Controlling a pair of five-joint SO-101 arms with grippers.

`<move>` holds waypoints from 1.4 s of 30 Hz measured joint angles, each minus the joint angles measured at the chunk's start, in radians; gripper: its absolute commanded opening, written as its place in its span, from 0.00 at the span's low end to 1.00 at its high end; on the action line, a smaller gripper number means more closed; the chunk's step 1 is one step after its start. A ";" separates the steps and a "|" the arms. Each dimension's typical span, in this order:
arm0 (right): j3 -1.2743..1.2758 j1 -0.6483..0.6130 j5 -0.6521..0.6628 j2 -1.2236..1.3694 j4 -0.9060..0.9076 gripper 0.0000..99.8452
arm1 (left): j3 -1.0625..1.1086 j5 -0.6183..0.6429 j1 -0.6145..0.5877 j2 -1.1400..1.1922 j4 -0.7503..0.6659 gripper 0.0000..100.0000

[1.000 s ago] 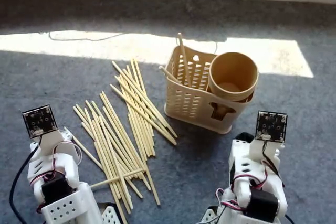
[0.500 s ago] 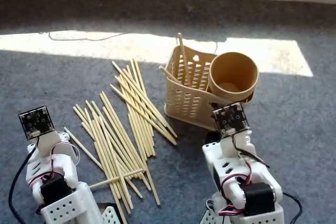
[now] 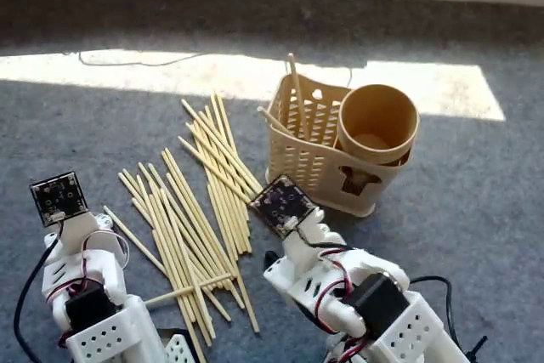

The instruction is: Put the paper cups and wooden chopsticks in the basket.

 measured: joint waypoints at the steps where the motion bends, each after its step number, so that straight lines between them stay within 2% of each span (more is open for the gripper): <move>1: 0.000 -0.035 0.000 0.015 -0.020 0.14 | 0.000 0.000 0.000 0.000 0.000 0.01; 6: 0.000 -0.184 0.061 0.127 -0.114 0.20 | 0.000 0.000 0.000 0.000 0.000 0.01; 17: 0.000 -0.290 0.080 0.437 -0.322 0.20 | 0.000 0.000 0.000 0.000 0.003 0.01; 23: 0.000 -0.301 0.138 0.575 -0.417 0.20 | 0.000 0.000 0.000 0.000 0.025 0.01; 39: 0.000 -0.302 0.144 0.833 -0.608 0.20 | 0.000 0.000 0.000 0.000 0.025 0.01; 42: -0.002 -0.302 0.144 0.839 -0.628 0.15 | 0.000 0.000 0.000 0.000 0.025 0.01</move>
